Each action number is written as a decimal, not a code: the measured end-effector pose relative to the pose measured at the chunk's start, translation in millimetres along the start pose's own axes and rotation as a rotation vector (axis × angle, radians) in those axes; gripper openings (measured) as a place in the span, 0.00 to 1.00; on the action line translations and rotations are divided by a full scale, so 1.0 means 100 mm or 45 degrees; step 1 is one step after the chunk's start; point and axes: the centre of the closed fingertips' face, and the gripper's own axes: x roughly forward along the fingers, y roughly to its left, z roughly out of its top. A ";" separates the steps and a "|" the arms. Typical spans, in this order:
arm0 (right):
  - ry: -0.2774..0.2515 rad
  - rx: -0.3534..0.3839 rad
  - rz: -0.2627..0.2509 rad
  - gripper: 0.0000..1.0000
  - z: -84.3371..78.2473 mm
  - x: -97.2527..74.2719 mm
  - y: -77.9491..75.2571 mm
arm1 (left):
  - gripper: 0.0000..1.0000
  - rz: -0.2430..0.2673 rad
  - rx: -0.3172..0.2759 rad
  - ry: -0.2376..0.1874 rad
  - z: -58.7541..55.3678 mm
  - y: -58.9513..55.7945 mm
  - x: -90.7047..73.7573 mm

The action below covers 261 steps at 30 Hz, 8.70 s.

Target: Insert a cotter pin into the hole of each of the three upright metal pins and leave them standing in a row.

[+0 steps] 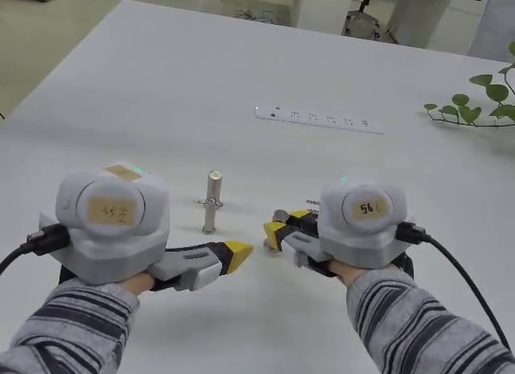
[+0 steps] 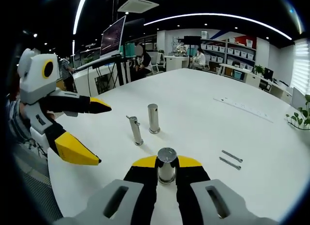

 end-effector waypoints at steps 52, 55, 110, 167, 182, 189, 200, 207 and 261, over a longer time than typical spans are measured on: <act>0.151 0.073 0.059 0.25 -0.36 -0.30 -0.12 | 0.84 -0.032 0.018 -0.012 0.03 -0.09 0.04; 0.170 0.052 0.072 0.25 -0.36 -0.32 -0.23 | 0.85 -0.032 0.021 -0.016 0.04 -0.09 0.04; 0.699 -0.566 0.325 0.06 -0.40 0.18 -1.21 | 0.82 -0.060 0.039 0.049 -0.06 -0.13 0.05; 0.506 -0.939 0.392 0.00 -0.35 -0.69 -0.56 | 0.57 -0.330 0.105 0.036 -0.02 -0.75 0.07; 0.425 -1.113 0.482 0.00 -0.36 -0.78 -0.13 | 0.38 -0.424 0.039 0.017 -0.01 -0.92 0.06; 0.381 -1.161 0.508 0.00 -0.37 -0.80 0.04 | 0.26 -0.495 -0.059 0.011 -0.02 -1.01 0.05; 0.309 -1.193 0.535 0.00 -0.28 -0.85 0.25 | 0.15 -0.581 -0.258 -0.002 -0.01 -1.09 0.05; 0.276 -1.194 0.547 0.00 -0.22 -0.86 0.32 | 0.07 -0.617 -0.337 -0.020 0.02 -1.12 0.04; 0.338 -0.962 0.609 0.00 -0.31 -0.93 0.29 | 0.03 -0.656 0.020 -0.005 -0.05 -1.22 0.00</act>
